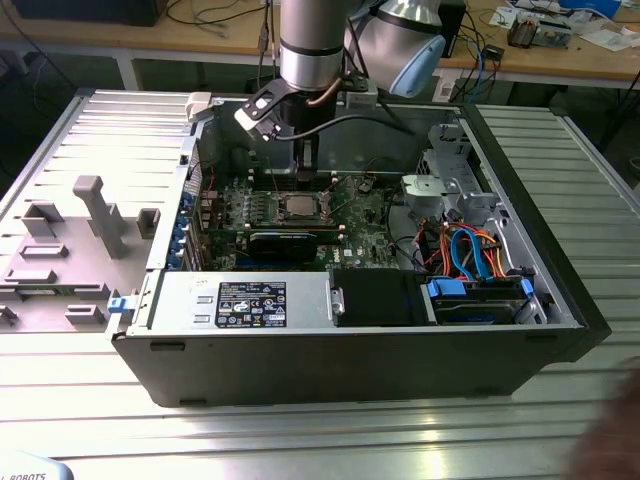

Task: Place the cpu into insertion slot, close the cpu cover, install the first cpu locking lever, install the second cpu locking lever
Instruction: 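Place the cpu into insertion slot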

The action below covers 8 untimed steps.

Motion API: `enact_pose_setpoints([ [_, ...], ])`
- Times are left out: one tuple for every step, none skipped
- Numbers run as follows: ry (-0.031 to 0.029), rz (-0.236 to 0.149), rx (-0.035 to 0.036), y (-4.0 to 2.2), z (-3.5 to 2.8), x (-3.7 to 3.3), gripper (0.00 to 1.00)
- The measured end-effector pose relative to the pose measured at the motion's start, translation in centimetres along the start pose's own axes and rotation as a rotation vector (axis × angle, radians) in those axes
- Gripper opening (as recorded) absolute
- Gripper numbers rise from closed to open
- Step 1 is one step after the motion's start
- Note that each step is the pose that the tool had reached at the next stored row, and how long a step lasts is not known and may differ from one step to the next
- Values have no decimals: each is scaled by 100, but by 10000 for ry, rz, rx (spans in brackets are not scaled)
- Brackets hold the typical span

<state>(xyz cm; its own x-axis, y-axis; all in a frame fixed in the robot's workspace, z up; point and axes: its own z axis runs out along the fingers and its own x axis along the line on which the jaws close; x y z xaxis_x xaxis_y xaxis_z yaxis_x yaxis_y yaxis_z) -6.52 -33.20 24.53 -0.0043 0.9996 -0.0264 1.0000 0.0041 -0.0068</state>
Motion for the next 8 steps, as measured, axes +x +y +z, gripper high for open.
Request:
enact_pose_setpoints([
  [0,0,0,0,-5,0,11],
  [0,0,1,0,-8,0,11],
  [2,0,-1,0,-10,0,11],
  [2,0,-1,0,-10,0,11],
  [1,0,-1,0,-11,0,11],
  [0,0,0,0,-12,0,11],
  [-1,0,1,0,-12,0,11],
  [0,-1,0,0,-12,0,11],
])
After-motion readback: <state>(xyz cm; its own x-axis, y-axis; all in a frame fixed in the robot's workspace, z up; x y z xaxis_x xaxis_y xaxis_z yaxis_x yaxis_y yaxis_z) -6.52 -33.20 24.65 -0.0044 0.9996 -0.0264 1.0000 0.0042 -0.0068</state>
